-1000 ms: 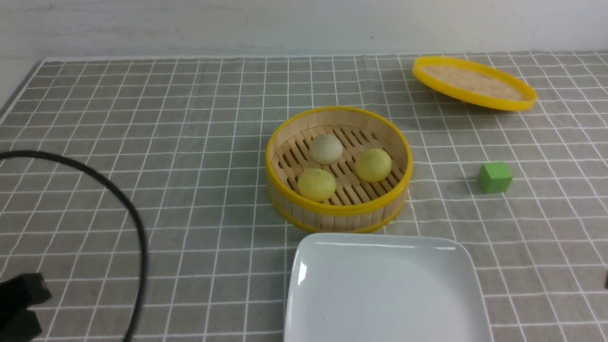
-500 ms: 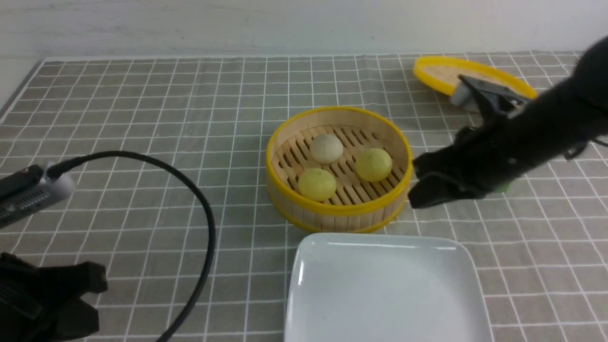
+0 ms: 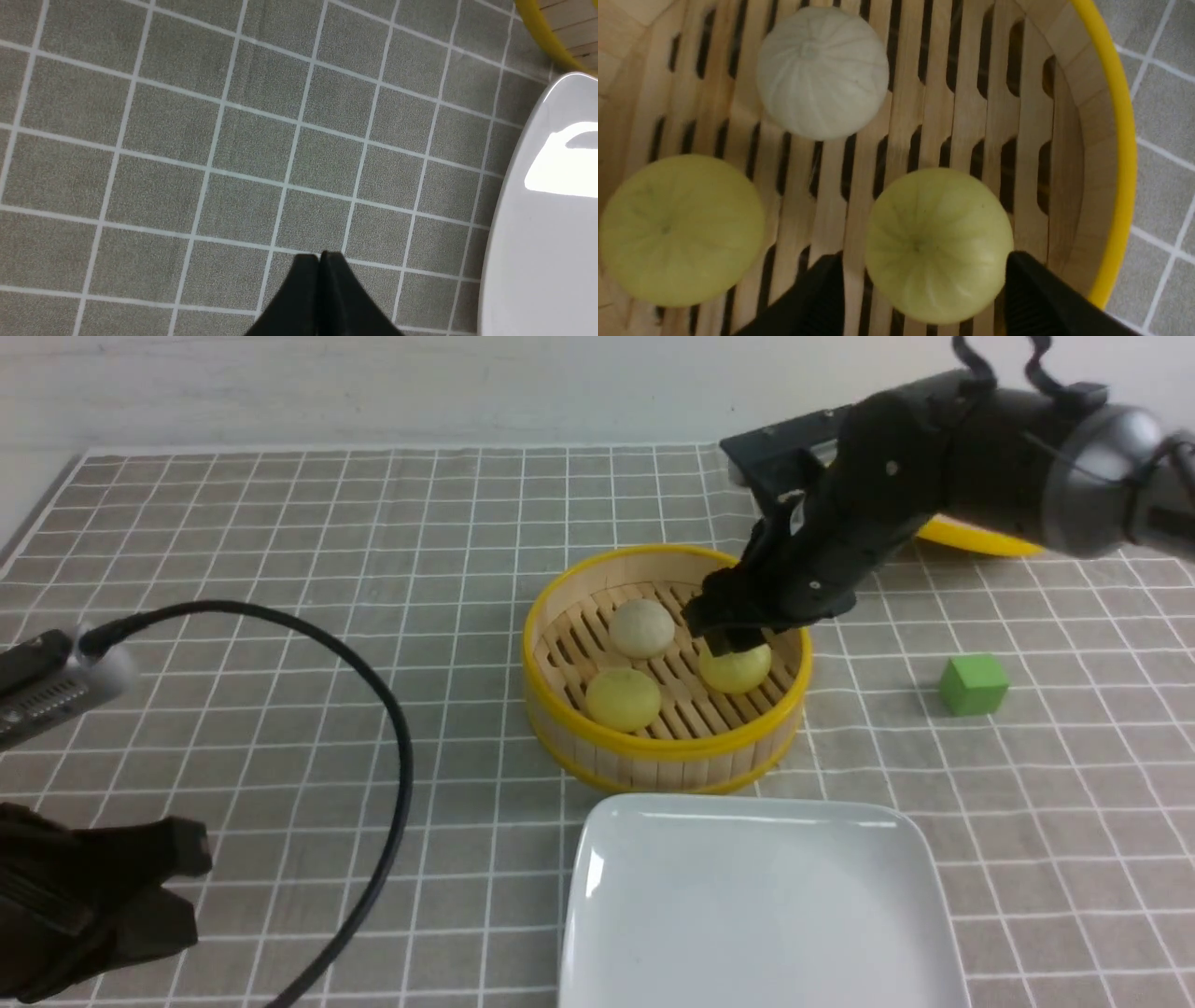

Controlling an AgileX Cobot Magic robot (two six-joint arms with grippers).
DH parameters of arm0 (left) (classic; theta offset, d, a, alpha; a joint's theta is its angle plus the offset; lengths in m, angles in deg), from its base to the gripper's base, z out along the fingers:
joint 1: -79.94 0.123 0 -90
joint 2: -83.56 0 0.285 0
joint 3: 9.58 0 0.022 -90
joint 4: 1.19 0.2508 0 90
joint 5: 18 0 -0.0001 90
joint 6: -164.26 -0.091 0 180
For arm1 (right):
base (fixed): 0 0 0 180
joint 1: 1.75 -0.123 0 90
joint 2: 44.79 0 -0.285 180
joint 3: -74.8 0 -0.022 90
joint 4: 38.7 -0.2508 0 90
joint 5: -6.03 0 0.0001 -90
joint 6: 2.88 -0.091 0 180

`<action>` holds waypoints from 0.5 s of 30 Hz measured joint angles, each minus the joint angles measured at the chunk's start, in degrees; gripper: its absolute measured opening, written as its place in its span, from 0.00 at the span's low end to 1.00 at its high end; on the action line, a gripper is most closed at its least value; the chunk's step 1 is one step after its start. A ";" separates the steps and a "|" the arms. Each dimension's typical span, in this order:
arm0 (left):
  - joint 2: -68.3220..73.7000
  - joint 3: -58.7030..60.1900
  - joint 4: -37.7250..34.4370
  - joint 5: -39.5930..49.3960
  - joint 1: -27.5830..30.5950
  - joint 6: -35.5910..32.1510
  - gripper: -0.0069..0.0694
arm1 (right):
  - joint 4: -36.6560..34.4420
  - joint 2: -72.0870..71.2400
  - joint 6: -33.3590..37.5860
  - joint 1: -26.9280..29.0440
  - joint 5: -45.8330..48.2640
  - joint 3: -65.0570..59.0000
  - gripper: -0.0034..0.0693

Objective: Put the steamed buns into the plate on the grey tablecloth.
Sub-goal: 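Reach toward a bun in the bamboo steamer with the right gripper, then move the steamed bun from the bamboo steamer onto the white plate with the right gripper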

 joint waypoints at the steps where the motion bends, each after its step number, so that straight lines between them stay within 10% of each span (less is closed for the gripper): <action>1: 0.00 0.00 -0.12 -0.05 0.00 0.00 0.12 | 0.77 1.51 0.00 0.06 -1.10 0.02 0.66; 5: 0.00 -0.01 -0.19 -0.05 0.00 0.00 0.12 | 2.21 3.55 0.00 0.06 -2.16 0.02 0.48; 9: 0.00 -0.06 -0.19 -0.05 0.00 0.00 0.13 | 1.57 -0.24 -0.07 0.06 0.62 0.02 0.08; 15: 0.00 -0.06 -0.19 -0.05 0.00 -0.07 0.14 | -1.71 -15.04 -0.73 0.06 15.07 -0.08 0.07</action>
